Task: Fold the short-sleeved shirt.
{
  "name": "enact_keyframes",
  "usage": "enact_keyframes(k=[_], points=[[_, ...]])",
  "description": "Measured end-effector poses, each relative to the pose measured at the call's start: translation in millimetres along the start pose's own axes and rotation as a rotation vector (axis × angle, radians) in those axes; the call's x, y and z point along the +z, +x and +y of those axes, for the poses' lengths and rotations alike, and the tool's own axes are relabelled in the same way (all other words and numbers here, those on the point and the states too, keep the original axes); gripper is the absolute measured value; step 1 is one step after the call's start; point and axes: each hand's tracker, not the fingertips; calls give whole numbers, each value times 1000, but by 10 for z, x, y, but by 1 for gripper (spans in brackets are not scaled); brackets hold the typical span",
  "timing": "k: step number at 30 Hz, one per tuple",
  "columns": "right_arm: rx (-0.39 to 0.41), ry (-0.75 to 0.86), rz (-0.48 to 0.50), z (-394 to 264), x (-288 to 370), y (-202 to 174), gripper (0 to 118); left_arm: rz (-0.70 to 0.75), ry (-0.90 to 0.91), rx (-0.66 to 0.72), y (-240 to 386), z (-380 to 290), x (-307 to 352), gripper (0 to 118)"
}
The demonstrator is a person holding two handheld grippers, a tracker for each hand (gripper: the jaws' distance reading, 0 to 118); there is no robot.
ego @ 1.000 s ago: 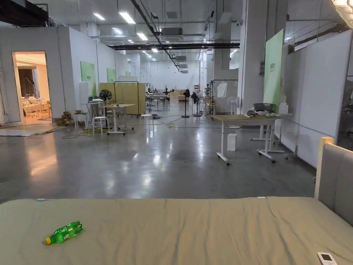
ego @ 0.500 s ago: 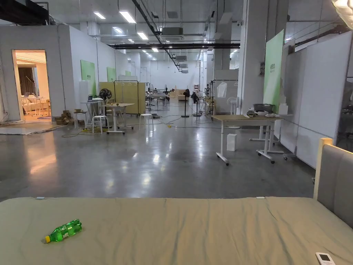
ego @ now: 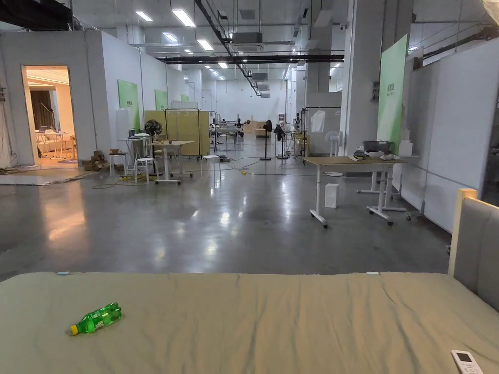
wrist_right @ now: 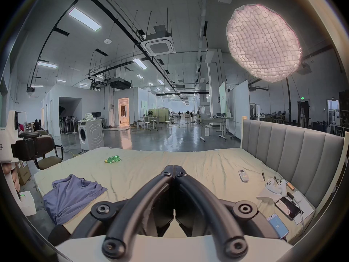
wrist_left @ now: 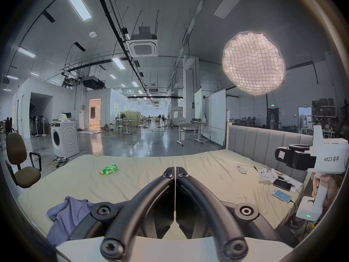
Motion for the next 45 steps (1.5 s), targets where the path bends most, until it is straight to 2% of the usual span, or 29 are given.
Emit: enact_keyframes(k=[3, 9, 10, 12, 13, 14, 15, 16, 21, 23, 26, 30, 33, 34, 38, 40, 41, 42, 43, 44, 45], points=[[-17, -11, 2, -25, -3, 17, 0, 8, -23, 37, -116, -62, 14, 0], [-32, -53, 15, -111, -41, 34, 0, -28, -75, 215, -647, -197, 72, 1], [-32, -62, 17, -131, -45, 28, 0, -11, -91, 233, -770, -213, 75, 5], [-36, -82, 25, -178, -70, 17, 0, 77, -149, 243, -1066, -256, 71, 41], [-47, -95, 27, -208, -93, 7, 0, 148, -176, 249, -1213, -293, 56, 62], [-63, -110, 31, -238, -117, -2, 0, 182, -186, 265, -1354, -345, 38, 88], [-90, -141, 39, -279, -145, -14, 0, 200, -206, 281, -1519, -409, 19, 103], [-122, -179, 52, -335, -173, -25, 0, 218, -225, 294, -1693, -490, -13, 109], [-89, -241, 80, -504, -287, -147, 0, 355, -411, 324, -2406, -980, -341, 111], [-83, -268, 89, -551, -343, -191, 0, 343, -467, 406, -2711, -1251, -515, 112], [-104, -312, 111, -608, -400, -248, 0, 379, -575, 421, -3002, -1650, -836, 112], [-149, -389, 143, -708, -482, -322, 0, 414, -710, 369, -3198, -2153, -1234, 108], [-233, -442, 157, -821, -527, -340, 0, 410, -813, 315, -3288, -2489, -1463, 107], [-234, -453, 151, -845, -541, -344, 0, 418, -817, 305, -3295, -2548, -1501, 106], [-159, -493, 129, -908, -596, -380, 0, 484, -891, 330, -3385, -2743, -1669, 102], [-152, -498, 136, -924, -600, -384, 0, 472, -887, 317, -3416, -2807, -1718, 101], [-149, -499, 141, -932, -593, -384, 0, 477, -902, 303, -3394, -2785, -1743, 93], [-149, -499, 142, -949, -586, -383, 0, 470, -909, 298, -3376, -2748, -1754, 79], [-153, -502, 142, -967, -584, -380, 0, 443, -901, 290, -3341, -2693, -1737, 57], [-158, -508, 145, -986, -575, -370, 0, 421, -877, 281, -3322, -2652, -1735, 12], [-160, -515, 146, -1003, -568, -364, 0, 420, -870, 273, -3315, -2621, -1739, 2]])
